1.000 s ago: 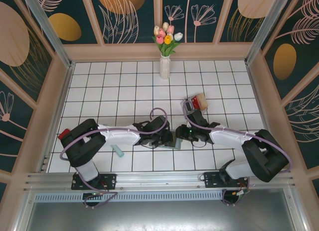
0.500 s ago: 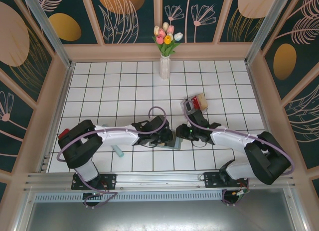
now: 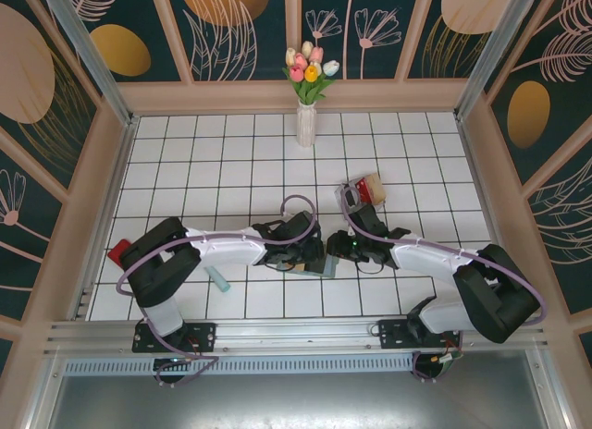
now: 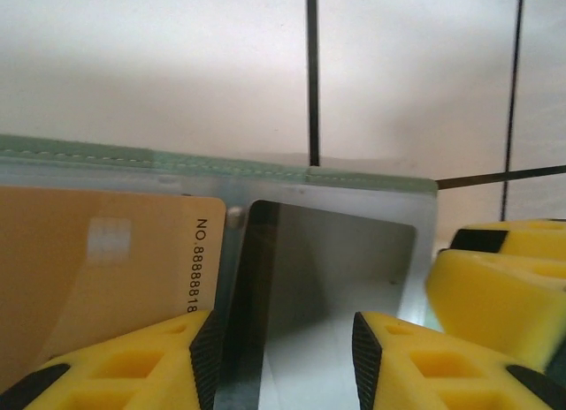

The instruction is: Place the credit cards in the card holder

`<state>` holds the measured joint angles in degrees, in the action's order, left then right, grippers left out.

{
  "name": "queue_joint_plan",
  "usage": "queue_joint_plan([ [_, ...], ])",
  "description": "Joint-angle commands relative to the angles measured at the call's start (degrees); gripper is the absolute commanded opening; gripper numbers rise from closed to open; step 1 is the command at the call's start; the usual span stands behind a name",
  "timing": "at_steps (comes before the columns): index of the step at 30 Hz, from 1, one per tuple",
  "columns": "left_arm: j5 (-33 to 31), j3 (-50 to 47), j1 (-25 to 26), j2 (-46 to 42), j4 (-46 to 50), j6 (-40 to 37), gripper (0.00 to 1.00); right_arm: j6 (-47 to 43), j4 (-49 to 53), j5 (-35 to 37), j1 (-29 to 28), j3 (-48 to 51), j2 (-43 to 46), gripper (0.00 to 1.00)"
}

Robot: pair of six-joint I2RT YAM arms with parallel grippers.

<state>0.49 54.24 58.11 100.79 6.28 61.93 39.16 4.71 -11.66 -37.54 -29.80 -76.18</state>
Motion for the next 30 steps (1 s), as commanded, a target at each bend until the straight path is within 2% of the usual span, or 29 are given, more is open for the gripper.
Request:
queue_joint_plan([
  [1, -1.7, 1.2, 0.4, 0.8, 4.0, -1.3, 0.47, 0.0, 0.3, 0.0, -0.4, 0.2, -0.4, 0.36],
  [6, -0.8, 3.7, 0.5, 2.3, 4.4, -2.0, 0.47, 0.1, -0.1, -0.2, -0.5, 0.2, -0.8, 0.36],
  [15, 3.0, 2.1, 0.6, 1.5, -1.4, -0.7, 0.41, 0.3, -1.5, -1.4, -0.6, 0.9, -1.9, 0.33],
  [19, 4.3, 0.0, 0.6, 0.2, -5.4, 0.8, 0.37, 0.3, -1.8, -1.5, -0.6, 1.1, -2.3, 0.31],
  [30, 6.0, -2.3, 0.6, -1.0, -7.4, 2.2, 0.23, 0.5, -1.4, -0.3, -0.6, 1.5, -1.6, 0.29],
])
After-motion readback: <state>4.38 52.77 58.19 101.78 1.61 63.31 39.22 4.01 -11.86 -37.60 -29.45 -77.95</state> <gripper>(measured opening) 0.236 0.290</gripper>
